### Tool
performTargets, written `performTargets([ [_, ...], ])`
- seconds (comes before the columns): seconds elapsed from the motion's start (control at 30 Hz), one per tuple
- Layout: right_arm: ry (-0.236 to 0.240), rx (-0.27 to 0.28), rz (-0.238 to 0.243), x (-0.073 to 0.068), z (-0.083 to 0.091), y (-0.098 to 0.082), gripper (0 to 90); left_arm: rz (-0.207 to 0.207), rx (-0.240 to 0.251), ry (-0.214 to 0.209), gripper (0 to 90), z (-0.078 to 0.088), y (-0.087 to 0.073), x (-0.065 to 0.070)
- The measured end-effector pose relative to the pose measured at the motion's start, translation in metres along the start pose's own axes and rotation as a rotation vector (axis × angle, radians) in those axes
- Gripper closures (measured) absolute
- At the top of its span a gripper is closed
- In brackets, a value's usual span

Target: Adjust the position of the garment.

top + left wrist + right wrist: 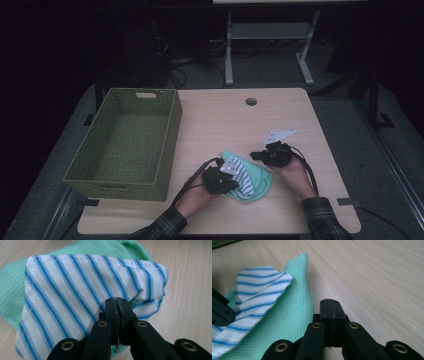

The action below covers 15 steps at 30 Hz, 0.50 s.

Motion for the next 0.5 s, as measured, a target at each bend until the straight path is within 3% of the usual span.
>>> performTargets([
  [0.23, 0.038, -0.047, 0.006, -0.004, -0.001, -0.011, 89.9, -0.02, -0.019, 0.03, 88.1, 0.007, -0.005, -0.007],
  [0.4, 0.066, -0.057, 0.02, -0.016, 0.006, -0.017, 89.9, -0.038, -0.044, 0.082, 86.2, 0.017, -0.01, -0.022],
  [0.5, 0.083, -0.067, 0.028, -0.024, 0.01, -0.022, 89.9, -0.028, -0.042, 0.108, 84.5, 0.02, -0.012, -0.031],
])
Point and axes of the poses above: each handheld gripper's, and its own axes: z roughly backward along the jaws, y roughly out of its top, x roughly to its right, the point moved 8 cm from there along -z, roughly forward along the jaws, and after that the axes turned 14 degrees about x, right-handed, at the moved point
